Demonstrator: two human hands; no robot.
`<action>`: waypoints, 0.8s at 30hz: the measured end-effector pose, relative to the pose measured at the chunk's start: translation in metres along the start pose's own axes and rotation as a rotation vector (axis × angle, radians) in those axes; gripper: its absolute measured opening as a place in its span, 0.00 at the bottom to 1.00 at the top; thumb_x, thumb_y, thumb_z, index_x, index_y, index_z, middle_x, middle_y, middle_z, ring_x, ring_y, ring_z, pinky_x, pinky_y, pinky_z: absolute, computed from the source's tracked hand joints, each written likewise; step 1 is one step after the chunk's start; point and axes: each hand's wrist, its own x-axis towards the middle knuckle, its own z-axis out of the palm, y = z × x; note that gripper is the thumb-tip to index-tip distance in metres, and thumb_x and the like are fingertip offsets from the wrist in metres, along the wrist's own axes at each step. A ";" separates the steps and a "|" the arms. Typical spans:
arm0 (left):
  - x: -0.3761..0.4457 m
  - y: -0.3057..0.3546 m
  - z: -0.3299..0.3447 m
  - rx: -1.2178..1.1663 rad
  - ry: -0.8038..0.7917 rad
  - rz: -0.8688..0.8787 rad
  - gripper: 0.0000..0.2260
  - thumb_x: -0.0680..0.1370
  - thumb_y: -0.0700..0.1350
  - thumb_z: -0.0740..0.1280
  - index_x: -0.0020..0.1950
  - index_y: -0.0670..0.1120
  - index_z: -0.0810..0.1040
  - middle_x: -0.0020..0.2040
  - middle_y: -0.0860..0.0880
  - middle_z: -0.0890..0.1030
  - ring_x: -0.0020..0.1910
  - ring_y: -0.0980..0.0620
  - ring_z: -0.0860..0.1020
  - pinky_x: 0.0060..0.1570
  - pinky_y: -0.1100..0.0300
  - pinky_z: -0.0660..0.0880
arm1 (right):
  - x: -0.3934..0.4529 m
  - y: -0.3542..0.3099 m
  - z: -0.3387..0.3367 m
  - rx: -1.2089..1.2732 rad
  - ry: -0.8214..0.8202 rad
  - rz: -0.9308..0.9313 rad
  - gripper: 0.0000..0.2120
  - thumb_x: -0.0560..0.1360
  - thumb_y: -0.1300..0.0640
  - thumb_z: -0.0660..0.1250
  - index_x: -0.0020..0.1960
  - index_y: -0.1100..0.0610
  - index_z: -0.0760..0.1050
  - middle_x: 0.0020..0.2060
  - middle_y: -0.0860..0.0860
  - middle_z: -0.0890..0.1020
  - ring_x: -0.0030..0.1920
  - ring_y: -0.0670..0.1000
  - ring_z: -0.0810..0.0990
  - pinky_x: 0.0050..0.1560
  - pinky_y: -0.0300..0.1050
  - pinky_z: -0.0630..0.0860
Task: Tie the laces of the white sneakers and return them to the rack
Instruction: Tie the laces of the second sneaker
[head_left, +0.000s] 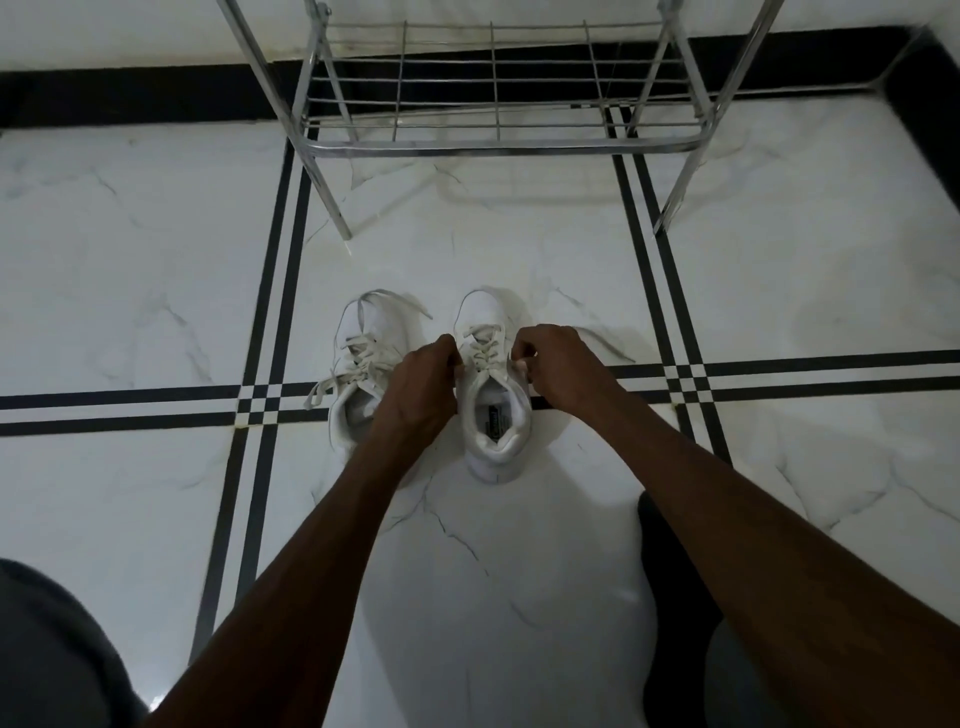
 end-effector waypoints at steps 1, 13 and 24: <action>0.001 0.000 0.001 0.001 0.015 -0.013 0.12 0.70 0.33 0.71 0.46 0.45 0.73 0.44 0.44 0.83 0.42 0.42 0.83 0.38 0.42 0.81 | -0.001 0.001 0.000 0.015 -0.005 -0.012 0.08 0.73 0.72 0.64 0.47 0.64 0.80 0.42 0.59 0.85 0.43 0.58 0.84 0.44 0.55 0.81; -0.004 0.010 0.009 -0.011 0.075 -0.017 0.09 0.70 0.27 0.67 0.42 0.39 0.74 0.41 0.43 0.77 0.38 0.44 0.75 0.35 0.50 0.71 | 0.003 0.009 0.001 0.014 0.120 -0.066 0.09 0.72 0.66 0.71 0.46 0.56 0.87 0.37 0.50 0.81 0.40 0.49 0.81 0.44 0.49 0.81; -0.007 0.002 0.010 -0.158 0.055 -0.034 0.14 0.67 0.26 0.65 0.43 0.41 0.67 0.41 0.52 0.81 0.41 0.43 0.81 0.36 0.44 0.79 | -0.007 0.010 0.019 0.126 0.259 0.140 0.03 0.72 0.63 0.74 0.41 0.60 0.87 0.37 0.57 0.87 0.36 0.49 0.81 0.44 0.45 0.80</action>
